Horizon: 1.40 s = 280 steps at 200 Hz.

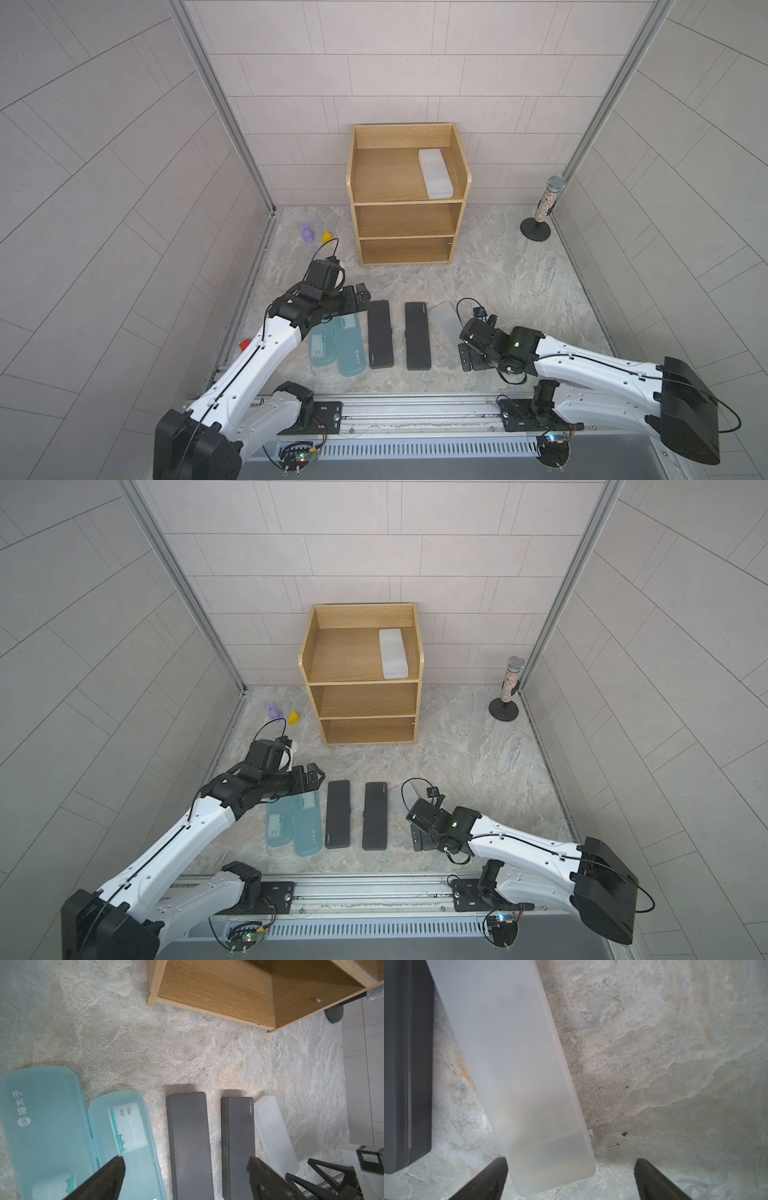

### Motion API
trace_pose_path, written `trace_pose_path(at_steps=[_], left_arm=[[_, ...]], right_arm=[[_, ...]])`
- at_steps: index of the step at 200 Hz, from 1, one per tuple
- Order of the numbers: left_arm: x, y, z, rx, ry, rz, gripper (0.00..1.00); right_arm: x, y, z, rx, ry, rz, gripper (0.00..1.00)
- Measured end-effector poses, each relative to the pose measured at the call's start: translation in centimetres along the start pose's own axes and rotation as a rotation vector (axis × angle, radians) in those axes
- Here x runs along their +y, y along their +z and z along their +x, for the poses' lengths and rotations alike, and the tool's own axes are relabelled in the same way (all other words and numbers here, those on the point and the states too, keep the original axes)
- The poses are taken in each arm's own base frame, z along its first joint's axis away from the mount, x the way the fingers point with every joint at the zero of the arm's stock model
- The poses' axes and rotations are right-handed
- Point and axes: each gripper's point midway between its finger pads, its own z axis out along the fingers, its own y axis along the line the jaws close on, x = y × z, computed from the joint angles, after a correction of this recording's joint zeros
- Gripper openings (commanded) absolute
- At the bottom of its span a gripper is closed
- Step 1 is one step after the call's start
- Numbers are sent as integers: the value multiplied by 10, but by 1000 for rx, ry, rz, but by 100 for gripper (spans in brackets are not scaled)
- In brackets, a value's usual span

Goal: Place the pencil cases on the shelf according to color
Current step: Pick up the pencil case from the center of the board.

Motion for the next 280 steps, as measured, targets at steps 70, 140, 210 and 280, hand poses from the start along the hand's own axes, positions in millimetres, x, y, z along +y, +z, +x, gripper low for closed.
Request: trace_pose_path(at_steps=[70,140,210,280], left_arm=[[-1,1,1,10,-1,5,100],[-1,1,1,10,-1,5,100],[-11,-14,-5,-37,11,53,99],[-70,-8,39,51,170,132,96]], right_arm=[[13,24,7,106,-103,29,100],[24,32,4,86,-84,-14,79],[26,1,7,40,-68,-43,46],[57,-79,-54,-136,-33,-171,46]])
